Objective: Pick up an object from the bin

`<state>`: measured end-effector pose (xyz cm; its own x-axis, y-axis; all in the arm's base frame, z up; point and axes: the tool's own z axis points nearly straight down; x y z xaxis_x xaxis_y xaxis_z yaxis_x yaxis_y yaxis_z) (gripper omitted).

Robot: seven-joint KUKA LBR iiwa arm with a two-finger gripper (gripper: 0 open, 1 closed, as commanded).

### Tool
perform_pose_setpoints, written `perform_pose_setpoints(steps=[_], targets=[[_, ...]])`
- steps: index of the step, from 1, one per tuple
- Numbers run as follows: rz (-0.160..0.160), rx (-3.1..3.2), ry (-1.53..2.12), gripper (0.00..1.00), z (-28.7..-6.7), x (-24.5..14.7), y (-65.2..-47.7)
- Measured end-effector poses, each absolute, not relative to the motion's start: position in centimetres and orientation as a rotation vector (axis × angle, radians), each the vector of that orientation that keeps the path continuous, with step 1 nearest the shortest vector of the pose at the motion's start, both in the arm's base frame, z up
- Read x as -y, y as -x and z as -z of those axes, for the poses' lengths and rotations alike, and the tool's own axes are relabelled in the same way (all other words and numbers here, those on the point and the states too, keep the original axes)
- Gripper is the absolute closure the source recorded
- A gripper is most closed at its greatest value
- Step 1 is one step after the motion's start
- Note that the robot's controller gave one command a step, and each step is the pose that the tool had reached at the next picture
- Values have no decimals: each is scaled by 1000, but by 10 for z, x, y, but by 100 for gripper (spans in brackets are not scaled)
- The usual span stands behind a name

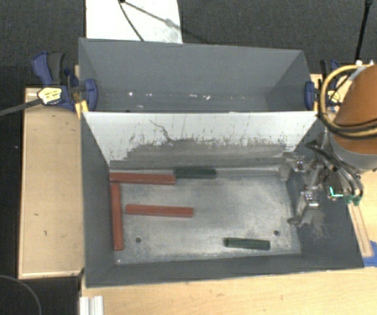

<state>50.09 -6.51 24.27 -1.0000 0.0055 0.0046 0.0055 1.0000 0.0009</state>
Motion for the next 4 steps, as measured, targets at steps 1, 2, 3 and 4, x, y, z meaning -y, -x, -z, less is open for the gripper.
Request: perform_pose_setpoints(steps=[1,2,3,4], targets=[[1,3129,-281,0,-225,64,-508],[5,3101,-465,0,-90,34,-495],[-2,3084,-645,0,-72,30,-487],[0,3076,-649,100,-70,30,-485]])
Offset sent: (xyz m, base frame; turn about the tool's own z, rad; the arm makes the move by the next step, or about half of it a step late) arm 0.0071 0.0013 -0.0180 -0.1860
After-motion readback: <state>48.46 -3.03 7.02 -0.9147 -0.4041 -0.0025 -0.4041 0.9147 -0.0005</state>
